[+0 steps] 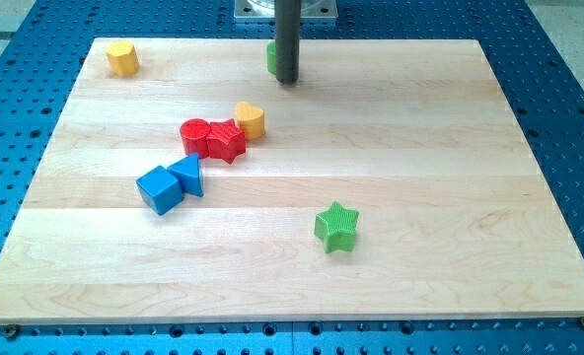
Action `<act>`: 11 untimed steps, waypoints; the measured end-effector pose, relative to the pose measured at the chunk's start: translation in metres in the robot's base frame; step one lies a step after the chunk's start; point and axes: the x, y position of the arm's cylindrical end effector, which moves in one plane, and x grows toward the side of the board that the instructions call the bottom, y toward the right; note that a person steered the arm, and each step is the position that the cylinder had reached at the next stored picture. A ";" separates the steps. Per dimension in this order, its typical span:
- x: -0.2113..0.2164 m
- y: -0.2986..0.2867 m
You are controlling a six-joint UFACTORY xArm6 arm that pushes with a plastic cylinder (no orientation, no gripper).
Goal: Move arm at bottom center
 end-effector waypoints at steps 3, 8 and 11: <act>0.022 -0.010; 0.164 -0.165; 0.345 -0.102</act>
